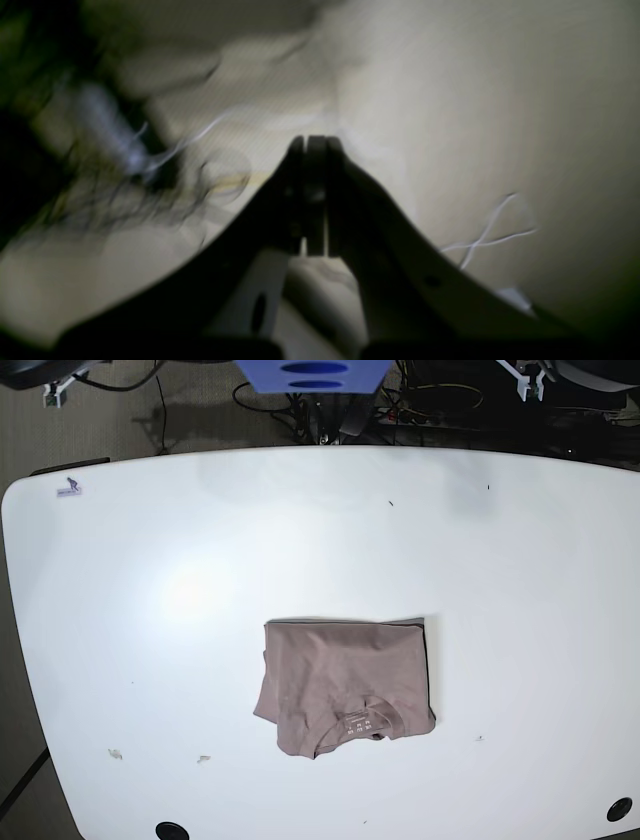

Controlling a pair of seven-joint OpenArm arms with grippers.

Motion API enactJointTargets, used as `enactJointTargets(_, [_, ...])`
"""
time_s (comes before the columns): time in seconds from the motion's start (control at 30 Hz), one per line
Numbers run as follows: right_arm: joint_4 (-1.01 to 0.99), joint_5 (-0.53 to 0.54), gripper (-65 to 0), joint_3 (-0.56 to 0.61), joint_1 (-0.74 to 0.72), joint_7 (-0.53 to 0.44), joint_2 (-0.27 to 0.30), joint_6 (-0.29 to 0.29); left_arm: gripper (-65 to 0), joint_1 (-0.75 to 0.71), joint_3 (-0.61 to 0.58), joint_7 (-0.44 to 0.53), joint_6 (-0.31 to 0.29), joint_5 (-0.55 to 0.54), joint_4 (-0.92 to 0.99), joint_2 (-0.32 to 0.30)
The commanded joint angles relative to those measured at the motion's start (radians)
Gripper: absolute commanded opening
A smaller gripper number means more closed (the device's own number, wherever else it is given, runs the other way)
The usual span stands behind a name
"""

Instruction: Fold the T-shirt properly

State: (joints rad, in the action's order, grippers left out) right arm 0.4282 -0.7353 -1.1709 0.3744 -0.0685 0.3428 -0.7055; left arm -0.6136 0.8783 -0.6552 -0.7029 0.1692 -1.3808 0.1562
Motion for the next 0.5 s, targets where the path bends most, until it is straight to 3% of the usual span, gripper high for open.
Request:
enactJointTargets(0.0, [-0.007,-0.034,-65.0,-0.005,0.016,-0.035,0.028,0.007,-65.0,-0.006,-0.015,0.058,0.005,0.063,0.060,-0.005])
enactJointTargets(0.2, [-0.009,-0.116,-65.0,-0.005,-0.013,-0.046,0.016,0.007,-65.0,0.044,-0.077,0.240,0.005,0.231,0.294,-0.005])
enactJointTargets(0.47, [-0.010,-0.272,-65.0,-0.004,-0.087,-0.049,-0.077,0.007,-65.0,0.182,-0.069,0.444,0.005,0.448,0.728,-0.073])
